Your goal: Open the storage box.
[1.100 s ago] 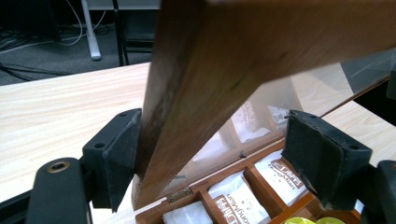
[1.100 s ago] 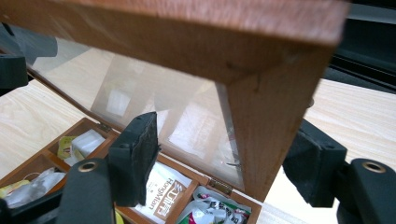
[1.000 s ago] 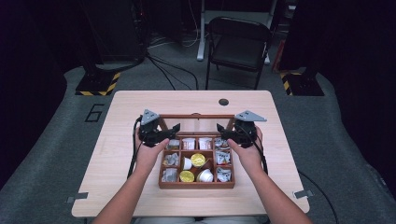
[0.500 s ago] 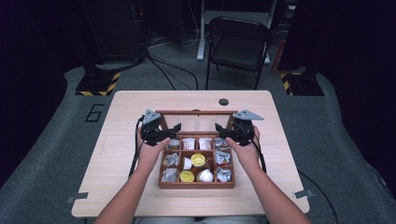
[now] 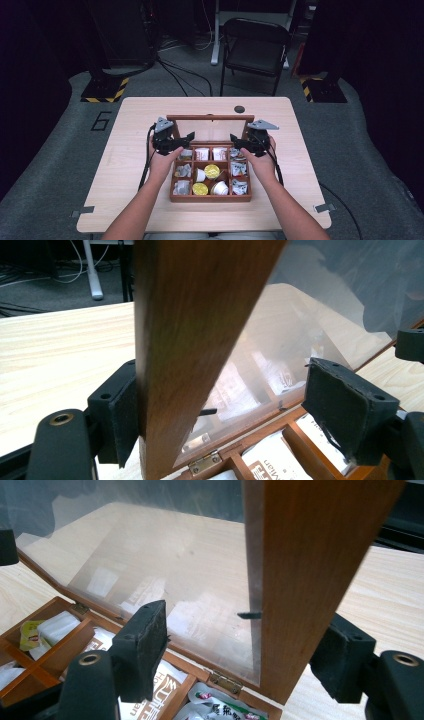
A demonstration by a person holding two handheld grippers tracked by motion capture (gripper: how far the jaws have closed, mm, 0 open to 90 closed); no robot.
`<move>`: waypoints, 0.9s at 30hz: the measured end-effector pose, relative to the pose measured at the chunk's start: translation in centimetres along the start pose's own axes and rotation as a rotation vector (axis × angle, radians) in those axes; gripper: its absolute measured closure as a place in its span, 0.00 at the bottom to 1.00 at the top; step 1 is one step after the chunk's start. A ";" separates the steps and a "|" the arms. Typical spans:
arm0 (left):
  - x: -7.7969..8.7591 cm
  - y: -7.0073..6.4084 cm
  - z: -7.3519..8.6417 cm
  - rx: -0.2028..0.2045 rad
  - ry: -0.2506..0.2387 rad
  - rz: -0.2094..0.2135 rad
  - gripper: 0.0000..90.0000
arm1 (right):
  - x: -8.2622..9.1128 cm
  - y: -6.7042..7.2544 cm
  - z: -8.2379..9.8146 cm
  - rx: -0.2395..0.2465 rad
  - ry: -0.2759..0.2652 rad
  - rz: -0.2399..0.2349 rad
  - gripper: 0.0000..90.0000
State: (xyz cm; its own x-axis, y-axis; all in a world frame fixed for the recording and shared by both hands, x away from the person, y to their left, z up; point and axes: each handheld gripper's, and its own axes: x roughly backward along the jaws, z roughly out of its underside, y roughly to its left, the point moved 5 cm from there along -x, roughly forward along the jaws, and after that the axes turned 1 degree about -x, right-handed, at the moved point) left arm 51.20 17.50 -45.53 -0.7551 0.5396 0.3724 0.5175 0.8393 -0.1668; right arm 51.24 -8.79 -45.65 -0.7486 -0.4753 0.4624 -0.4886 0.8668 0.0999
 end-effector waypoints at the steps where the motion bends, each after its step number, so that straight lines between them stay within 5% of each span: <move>1: -0.1 0.1 0.1 0.000 -0.001 0.003 0.23 | -0.2 -0.2 0.0 0.006 -0.004 0.000 0.33; 27: -1.6 1.2 2.2 0.009 0.035 0.015 0.26 | -2.0 -1.0 2.0 -0.014 0.039 -0.003 0.36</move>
State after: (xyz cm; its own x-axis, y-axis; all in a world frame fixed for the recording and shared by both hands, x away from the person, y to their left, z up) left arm 52.13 17.80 -48.37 -0.7326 0.5494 0.4018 0.5248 0.8319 -0.1804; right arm 52.33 -9.01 -48.40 -0.7288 -0.4720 0.4961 -0.4845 0.8674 0.1135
